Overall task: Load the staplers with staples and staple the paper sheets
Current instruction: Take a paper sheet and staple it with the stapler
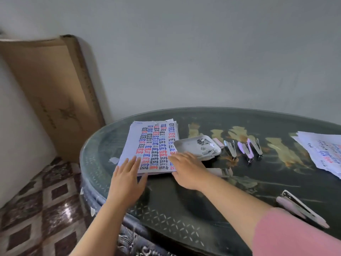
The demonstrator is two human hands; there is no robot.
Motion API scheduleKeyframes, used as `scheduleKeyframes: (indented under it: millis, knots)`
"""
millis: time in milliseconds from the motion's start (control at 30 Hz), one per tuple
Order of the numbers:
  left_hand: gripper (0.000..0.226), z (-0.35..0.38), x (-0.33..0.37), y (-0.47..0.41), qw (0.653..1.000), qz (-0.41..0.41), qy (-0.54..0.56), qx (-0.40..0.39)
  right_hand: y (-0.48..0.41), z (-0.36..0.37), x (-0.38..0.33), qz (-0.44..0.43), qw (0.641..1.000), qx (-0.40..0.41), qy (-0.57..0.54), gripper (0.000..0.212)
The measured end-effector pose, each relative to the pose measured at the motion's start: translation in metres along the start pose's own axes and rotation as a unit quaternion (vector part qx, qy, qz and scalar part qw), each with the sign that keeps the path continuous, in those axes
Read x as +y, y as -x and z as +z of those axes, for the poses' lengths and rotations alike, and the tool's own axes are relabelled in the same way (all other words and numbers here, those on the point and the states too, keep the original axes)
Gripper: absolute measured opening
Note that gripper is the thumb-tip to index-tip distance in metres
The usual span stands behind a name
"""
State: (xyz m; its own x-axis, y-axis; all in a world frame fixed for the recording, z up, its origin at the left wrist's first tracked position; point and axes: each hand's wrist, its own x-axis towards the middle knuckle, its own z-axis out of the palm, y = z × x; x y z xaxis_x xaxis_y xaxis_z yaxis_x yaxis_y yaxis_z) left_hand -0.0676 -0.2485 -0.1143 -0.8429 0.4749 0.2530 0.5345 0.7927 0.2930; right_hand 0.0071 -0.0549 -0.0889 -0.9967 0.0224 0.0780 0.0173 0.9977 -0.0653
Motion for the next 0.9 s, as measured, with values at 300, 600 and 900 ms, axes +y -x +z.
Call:
scheduleKeyframes:
  millis: [300, 600, 900]
  knots:
    - [0.046, 0.005, -0.048, -0.014, 0.966, 0.194, -0.170, 0.036, -0.014, 0.014, 0.004, -0.055, 0.996, -0.021, 0.062, 0.030]
    - [0.034, -0.025, -0.047, -0.005, 0.968, 0.203, -0.134, 0.065, -0.006, -0.013, 0.002, 0.003, 0.991, -0.047, -0.125, 0.032]
    - [0.015, -0.082, -0.056, 0.026, 0.981, 0.183, 0.030, 0.051, 0.034, -0.030, 0.000, 0.016, 0.933, 0.016, -0.358, 0.025]
